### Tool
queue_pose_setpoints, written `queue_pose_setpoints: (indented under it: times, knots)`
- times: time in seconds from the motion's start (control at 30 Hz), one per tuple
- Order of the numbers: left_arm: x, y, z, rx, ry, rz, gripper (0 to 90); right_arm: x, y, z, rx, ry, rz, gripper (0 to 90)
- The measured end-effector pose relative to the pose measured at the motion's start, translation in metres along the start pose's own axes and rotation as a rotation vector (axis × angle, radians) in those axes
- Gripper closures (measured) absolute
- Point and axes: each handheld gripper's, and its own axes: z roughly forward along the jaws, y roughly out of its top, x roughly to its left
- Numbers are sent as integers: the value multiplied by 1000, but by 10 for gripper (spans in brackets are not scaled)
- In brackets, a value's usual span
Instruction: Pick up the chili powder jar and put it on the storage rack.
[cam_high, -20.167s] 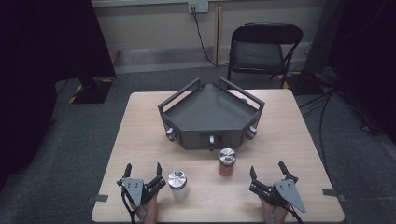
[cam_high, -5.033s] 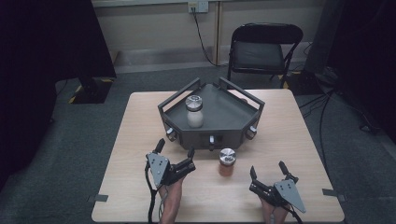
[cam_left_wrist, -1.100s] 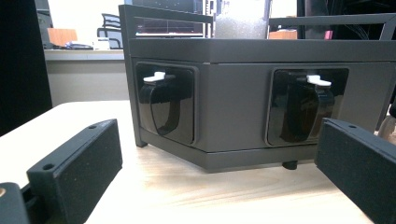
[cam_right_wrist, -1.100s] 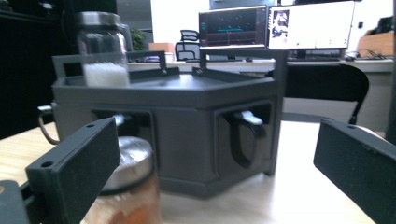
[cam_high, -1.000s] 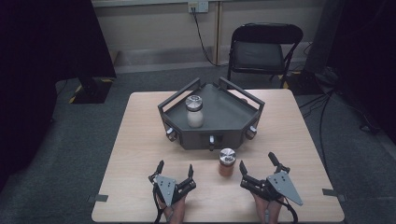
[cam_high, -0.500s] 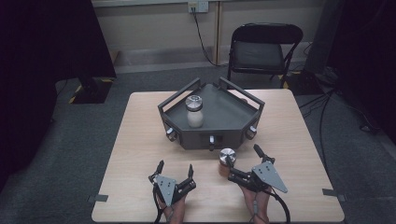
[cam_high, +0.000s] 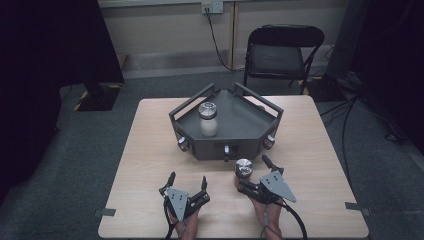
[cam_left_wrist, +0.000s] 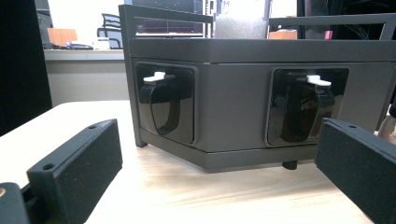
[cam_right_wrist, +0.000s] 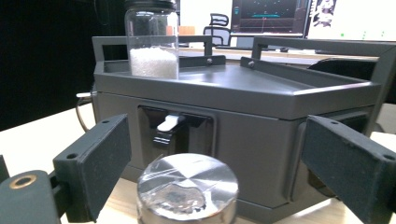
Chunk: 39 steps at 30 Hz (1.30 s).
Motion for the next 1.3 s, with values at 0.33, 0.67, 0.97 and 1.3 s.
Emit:
queue_pose_setpoints:
  times: [0.33, 0.67, 0.97, 1.3]
  knots:
    - [0, 0, 0, 0, 0, 0, 5, 4, -5, 8, 44, 0, -2, 121]
    - [1, 0, 0, -1, -4, 0, 5, 9, -15, 14, 67, 3, 52, 198]
    - [1, 0, 0, -1, -6, 0, 6, 12, -21, 12, 61, -6, 78, 287]
    - [1, 0, 0, 0, -6, 0, 8, 13, -18, 13, 81, 1, 53, 343]
